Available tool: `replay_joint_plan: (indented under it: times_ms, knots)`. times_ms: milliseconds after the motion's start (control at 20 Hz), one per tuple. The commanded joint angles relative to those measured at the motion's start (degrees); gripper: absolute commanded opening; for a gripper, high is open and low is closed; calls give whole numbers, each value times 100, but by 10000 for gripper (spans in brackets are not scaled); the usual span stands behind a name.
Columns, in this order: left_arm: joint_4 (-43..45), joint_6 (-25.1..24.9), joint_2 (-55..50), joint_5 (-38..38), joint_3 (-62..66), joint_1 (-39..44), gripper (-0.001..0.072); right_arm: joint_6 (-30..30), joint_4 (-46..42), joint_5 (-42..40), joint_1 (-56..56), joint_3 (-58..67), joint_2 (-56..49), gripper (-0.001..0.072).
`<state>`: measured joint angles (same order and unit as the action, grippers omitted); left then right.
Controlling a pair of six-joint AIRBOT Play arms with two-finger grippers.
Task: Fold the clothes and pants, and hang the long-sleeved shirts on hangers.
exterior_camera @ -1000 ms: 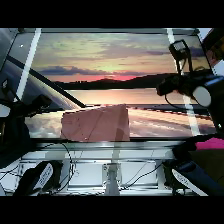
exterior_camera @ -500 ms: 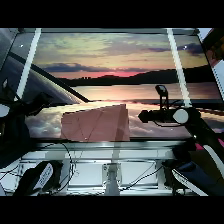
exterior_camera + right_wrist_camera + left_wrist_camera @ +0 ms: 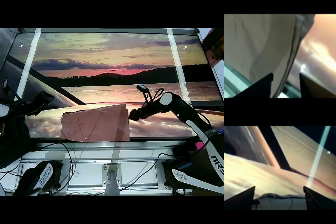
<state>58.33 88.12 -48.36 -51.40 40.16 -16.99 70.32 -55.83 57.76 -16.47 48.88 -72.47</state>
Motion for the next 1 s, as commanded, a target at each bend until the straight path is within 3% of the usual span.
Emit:
replay_joint_plan:
  times_ms: [0, 150, 450, 500, 550, 800, 950]
  knots:
    - [-11, 0, 4, -7, 7, 0, 688, -509, 15, -986, 0, 310, -90, 370]
    - [-15, 0, 2, -24, 7, 0, 688, 79, 2, -811, 4, 433, -101, 368]
    - [-385, 0, 4, -22, 7, 0, 688, 59, 133, 909, 42, 433, -667, 390]
    - [-398, -2, 2, -22, 7, 0, 688, 57, 72, 1008, 39, 433, -761, 394]
    - [-398, -2, 2, -24, 7, 0, 688, 59, 48, 1036, 39, 433, -857, 453]
    - [-396, -2, 2, -24, 7, 0, 688, 59, 535, 1019, 39, 433, -1388, 459]
    - [-393, -2, 2, -26, 7, 0, 687, 55, 955, 1040, 39, 433, -1685, 501]
